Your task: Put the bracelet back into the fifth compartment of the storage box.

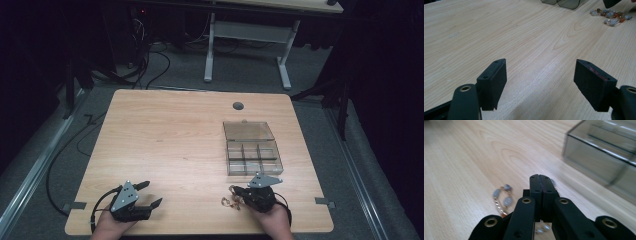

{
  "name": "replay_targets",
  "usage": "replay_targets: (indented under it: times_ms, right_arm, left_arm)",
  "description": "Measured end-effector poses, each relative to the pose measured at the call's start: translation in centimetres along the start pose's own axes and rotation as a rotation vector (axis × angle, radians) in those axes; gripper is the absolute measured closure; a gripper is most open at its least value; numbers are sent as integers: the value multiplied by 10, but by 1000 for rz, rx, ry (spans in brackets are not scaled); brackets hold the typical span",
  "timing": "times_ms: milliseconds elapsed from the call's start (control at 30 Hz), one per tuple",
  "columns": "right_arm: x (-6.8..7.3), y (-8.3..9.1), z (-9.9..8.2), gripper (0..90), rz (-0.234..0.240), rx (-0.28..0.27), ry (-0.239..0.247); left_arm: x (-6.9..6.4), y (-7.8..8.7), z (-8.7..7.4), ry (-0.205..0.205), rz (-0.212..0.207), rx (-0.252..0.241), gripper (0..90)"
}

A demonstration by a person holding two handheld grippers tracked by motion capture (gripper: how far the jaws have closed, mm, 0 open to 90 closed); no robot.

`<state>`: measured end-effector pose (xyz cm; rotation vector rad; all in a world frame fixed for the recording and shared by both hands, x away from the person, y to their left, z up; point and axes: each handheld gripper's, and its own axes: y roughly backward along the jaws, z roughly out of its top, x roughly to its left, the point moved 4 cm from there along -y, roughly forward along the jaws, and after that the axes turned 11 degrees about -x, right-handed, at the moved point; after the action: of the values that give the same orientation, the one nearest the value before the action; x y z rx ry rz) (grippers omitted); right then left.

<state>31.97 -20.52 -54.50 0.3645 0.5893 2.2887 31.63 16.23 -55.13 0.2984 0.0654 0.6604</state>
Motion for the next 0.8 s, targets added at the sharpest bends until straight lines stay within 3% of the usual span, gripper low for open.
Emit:
replay_targets:
  times_ms: [133, 233, 467, 667, 800]
  right_arm:
    - [7, -10, -1, 900, 10, 45, 29]
    - [5, -9, -5, 900, 8, 62, 23]
    - [-8, 18, -21, 898, -29, 55, -6]
    - [-14, 30, -28, 860, -44, 43, -44]
    - [3, 32, -16, 827, -8, -4, -16]
  left_arm:
    - [0, 0, 0, -1, 0, 0, 270]
    - [0, 0, 0, 0, 0, -3, 270]
    - [0, 0, 0, 1, -1, -1, 270]
    - [0, 0, 0, 2, -1, 1, 270]
    - [0, 0, 0, 2, 0, 3, 270]
